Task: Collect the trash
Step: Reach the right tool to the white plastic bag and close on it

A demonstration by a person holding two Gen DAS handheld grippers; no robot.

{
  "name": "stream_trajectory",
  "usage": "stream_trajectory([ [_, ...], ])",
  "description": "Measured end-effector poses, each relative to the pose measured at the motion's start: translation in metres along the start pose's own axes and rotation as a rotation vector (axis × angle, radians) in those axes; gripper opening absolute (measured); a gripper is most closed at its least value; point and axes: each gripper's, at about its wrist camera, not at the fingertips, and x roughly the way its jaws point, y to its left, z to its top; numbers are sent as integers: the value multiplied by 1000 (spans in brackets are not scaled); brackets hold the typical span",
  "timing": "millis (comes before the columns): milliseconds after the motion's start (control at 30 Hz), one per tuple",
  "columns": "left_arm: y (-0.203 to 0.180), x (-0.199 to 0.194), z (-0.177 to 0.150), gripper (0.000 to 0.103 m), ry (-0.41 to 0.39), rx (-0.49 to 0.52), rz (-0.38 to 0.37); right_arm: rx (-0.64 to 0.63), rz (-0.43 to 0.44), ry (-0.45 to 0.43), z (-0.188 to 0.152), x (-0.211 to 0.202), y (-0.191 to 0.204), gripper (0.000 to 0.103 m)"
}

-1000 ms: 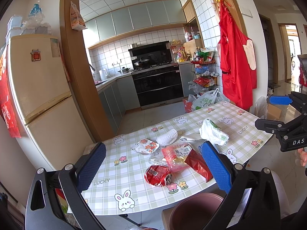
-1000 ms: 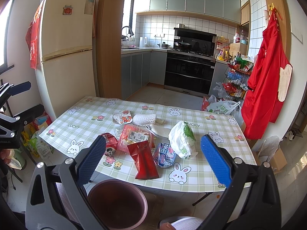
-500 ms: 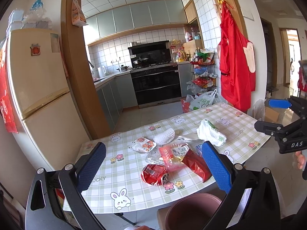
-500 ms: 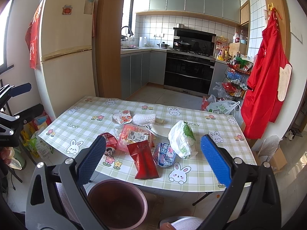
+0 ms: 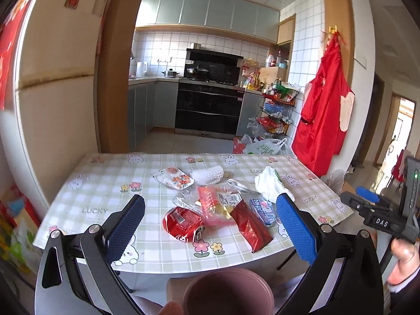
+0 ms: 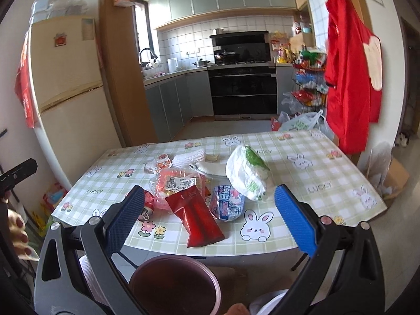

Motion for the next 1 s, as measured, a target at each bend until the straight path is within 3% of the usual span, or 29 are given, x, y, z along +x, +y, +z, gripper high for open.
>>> stream_trajectory([
  [167,9,19,-31,98,-33,-29,19,41,46,55,-31,29,0,97],
  [300,15,47,-66,98,52,-32,48,93,113,129,-59,54,0,97],
  [433,28,78,-101,98,192,-135,51,74,78,159,-81,70,1,97],
  [533,30,98,-120,98,280,-112,83,82,84,182,-90,80,-5,97],
  [633,28,105,-126,98,280,-68,126,97,70,202,-97,86,-12,97],
  [767,27,106,-126,98,279,-69,135,72,15,241,-104,97,-16,97],
  [1000,32,110,-129,98,274,-76,155,128,5,286,-113,114,-34,97],
])
